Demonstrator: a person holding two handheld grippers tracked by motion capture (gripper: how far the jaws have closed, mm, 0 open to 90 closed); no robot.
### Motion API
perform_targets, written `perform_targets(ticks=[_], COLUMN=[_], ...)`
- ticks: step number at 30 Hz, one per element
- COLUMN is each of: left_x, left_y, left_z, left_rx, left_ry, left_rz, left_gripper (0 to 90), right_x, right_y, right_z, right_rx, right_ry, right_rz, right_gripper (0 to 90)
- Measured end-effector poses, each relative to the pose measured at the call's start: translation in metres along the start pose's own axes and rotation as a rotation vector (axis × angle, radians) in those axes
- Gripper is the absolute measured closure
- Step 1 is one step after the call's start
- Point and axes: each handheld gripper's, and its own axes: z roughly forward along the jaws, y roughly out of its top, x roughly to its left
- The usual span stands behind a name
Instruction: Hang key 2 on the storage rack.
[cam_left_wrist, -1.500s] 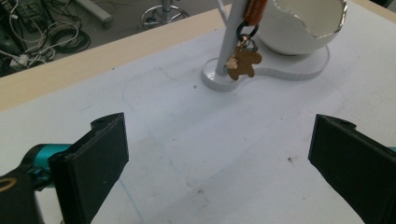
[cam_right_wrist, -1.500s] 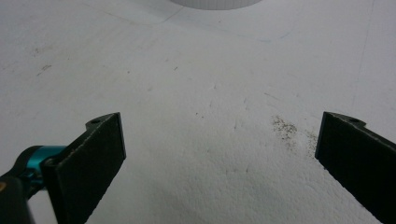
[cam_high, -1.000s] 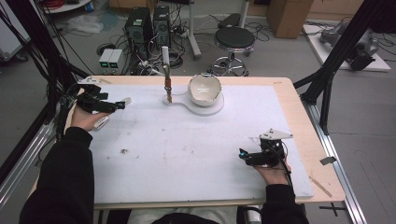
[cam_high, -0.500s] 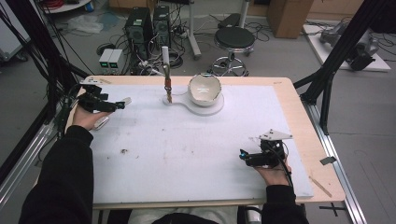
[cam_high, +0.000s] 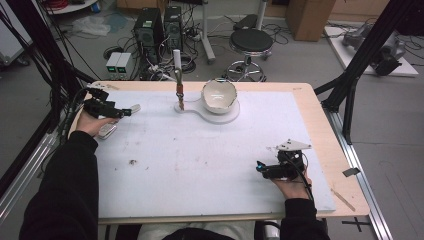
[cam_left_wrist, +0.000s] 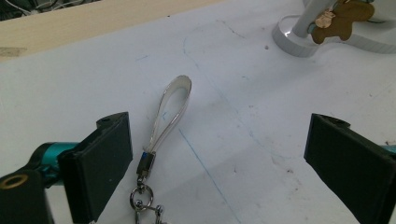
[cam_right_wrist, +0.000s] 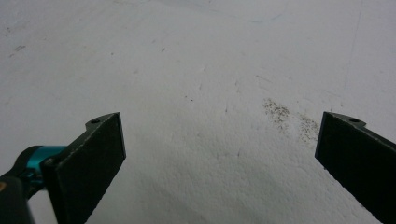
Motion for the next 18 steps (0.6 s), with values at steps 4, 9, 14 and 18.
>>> perform_targets(ticks=[4, 9, 14, 18], left_x=[0.003, 0.005, 0.01, 0.015], left_y=[0.003, 0.005, 0.005, 0.004], left_z=[0.009, 0.023, 0.03, 0.033], left_rx=[0.049, 0.166, 0.148, 0.171], left_ry=[0.027, 0.082, 0.119, 0.113], left_rz=[0.03, 0.072, 0.071, 0.078], left_gripper=[11.5, 19.5, 27.6, 31.5], right_x=[-0.001, 0.001, 0.003, 0.003], right_y=[-0.002, -0.002, -0.003, -0.004], right_z=[-0.002, -0.002, -0.001, -0.002], right_rx=[0.004, 0.016, 0.037, 0.043], right_ry=[-0.012, -0.02, -0.029, -0.045], right_rz=[-0.001, -0.024, -0.032, -0.041], right_gripper=[0.7, 0.7, 0.7, 0.7])
